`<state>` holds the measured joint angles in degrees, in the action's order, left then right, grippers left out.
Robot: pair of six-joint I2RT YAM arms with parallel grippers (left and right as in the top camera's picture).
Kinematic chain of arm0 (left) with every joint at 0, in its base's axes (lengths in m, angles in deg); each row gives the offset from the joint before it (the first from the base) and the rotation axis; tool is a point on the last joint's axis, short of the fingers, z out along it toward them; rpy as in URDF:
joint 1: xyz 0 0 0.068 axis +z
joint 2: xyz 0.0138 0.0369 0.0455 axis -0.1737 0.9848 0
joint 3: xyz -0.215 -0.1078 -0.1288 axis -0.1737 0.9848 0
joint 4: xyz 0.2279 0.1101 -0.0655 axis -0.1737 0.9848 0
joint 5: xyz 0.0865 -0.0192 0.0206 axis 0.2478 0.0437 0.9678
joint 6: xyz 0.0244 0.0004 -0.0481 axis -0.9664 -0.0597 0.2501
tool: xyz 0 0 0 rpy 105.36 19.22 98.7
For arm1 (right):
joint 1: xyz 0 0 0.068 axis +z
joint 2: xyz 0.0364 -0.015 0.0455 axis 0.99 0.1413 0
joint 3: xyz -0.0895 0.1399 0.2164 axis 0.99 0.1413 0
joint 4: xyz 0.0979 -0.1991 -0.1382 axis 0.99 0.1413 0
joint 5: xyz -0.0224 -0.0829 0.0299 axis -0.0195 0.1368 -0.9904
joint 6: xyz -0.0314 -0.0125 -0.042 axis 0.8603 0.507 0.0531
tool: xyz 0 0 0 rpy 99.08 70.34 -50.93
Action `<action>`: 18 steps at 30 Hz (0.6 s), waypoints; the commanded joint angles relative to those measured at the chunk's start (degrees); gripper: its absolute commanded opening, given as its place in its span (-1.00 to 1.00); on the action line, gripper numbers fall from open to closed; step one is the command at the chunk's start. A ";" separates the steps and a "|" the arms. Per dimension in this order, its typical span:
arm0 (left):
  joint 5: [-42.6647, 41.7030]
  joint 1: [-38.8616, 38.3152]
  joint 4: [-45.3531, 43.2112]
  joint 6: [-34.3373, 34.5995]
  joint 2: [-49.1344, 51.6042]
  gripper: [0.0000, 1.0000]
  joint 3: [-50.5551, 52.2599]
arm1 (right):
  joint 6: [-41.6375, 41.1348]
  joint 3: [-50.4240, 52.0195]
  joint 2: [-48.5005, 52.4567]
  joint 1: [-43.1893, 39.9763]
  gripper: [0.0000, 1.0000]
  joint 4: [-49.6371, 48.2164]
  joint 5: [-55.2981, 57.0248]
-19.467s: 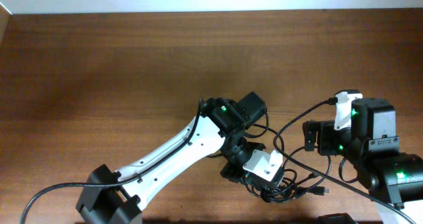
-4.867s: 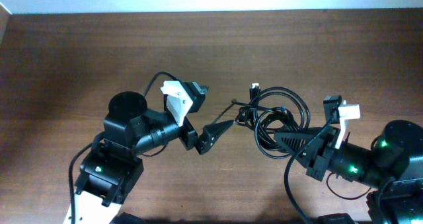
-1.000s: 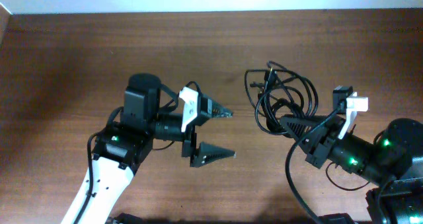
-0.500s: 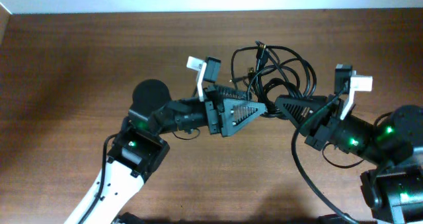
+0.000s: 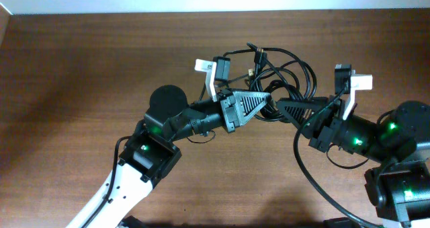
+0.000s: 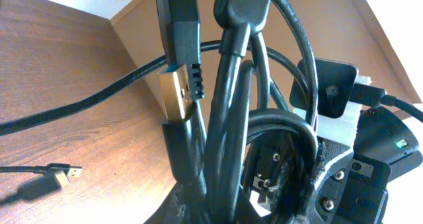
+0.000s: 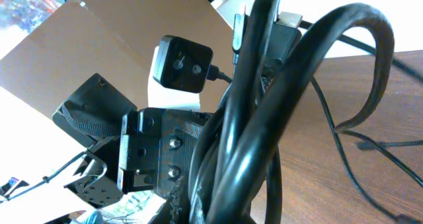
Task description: Untangle cables
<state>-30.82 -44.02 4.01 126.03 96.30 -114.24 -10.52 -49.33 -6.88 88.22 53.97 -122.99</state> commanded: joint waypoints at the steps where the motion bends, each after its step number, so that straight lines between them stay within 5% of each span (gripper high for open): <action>1: -0.15 -0.20 -0.57 -2.36 -0.02 -1.00 -0.55 | -0.24 -0.68 -0.39 0.00 -0.72 -0.37 -1.86; 2: -0.20 -0.22 -0.90 -5.16 -0.02 -1.00 -0.57 | 0.02 -0.68 -0.39 -0.02 -0.15 -0.35 -1.84; 4: -1.03 0.09 -0.81 -14.16 -0.04 -1.00 -0.57 | 2.03 -0.68 -0.39 -0.13 0.68 3.32 1.51; 7: -1.60 1.97 5.84 -21.92 -0.02 -1.00 -0.57 | 4.70 -0.68 -0.39 -0.11 0.75 13.11 12.11; 12: 9.07 3.82 34.38 -38.75 -0.02 -1.00 -0.57 | 10.51 -0.68 -0.39 -0.04 0.75 23.26 19.43; 18: 8.00 0.44 35.76 -42.99 -0.02 -1.00 -0.57 | 26.60 -0.68 -0.20 0.00 0.75 36.94 23.98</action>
<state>-21.82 -40.83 40.60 87.21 96.54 -114.28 9.76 -49.92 -7.02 88.22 88.85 -102.36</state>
